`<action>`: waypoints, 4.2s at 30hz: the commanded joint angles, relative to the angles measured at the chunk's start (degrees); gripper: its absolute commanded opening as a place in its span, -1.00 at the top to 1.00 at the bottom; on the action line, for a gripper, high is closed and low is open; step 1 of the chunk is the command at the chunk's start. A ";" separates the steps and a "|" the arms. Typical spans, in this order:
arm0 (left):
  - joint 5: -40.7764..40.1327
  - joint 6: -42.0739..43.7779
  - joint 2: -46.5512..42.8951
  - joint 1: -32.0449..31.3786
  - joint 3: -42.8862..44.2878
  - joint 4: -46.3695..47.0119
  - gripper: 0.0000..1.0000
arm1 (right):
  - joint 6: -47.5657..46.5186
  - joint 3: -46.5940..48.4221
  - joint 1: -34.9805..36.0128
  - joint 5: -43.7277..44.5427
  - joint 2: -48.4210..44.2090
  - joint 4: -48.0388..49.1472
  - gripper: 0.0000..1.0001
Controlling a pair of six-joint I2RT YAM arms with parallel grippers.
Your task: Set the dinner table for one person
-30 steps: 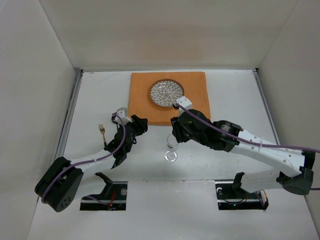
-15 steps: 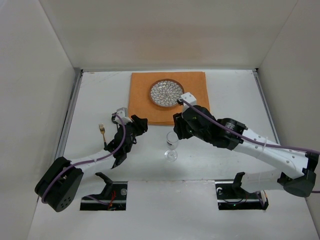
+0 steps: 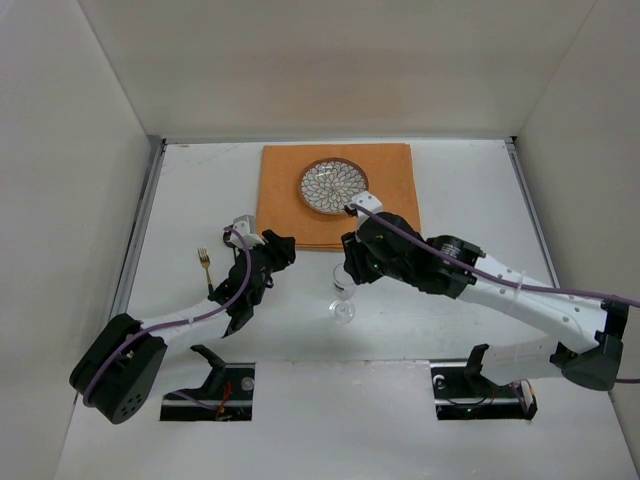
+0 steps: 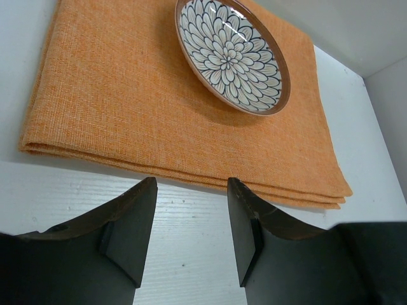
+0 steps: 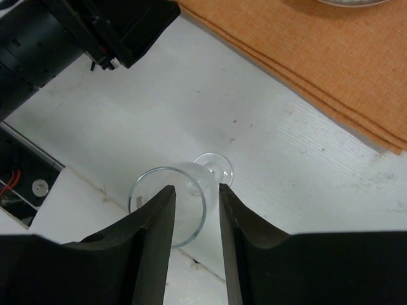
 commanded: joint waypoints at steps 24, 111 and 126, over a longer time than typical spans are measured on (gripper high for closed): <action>0.30 -0.51 -0.32 -0.26 0.01 3.04 0.08 | -12.09 13.35 -28.07 6.22 5.95 21.16 0.91; -6.90 1.96 -0.40 0.09 9.32 -20.40 0.71 | 7.51 -24.12 -32.33 -1.18 -8.07 50.15 0.81; -14.57 3.01 1.25 10.80 14.95 -43.37 0.05 | 7.77 -42.69 -18.88 -1.53 -13.98 61.49 0.08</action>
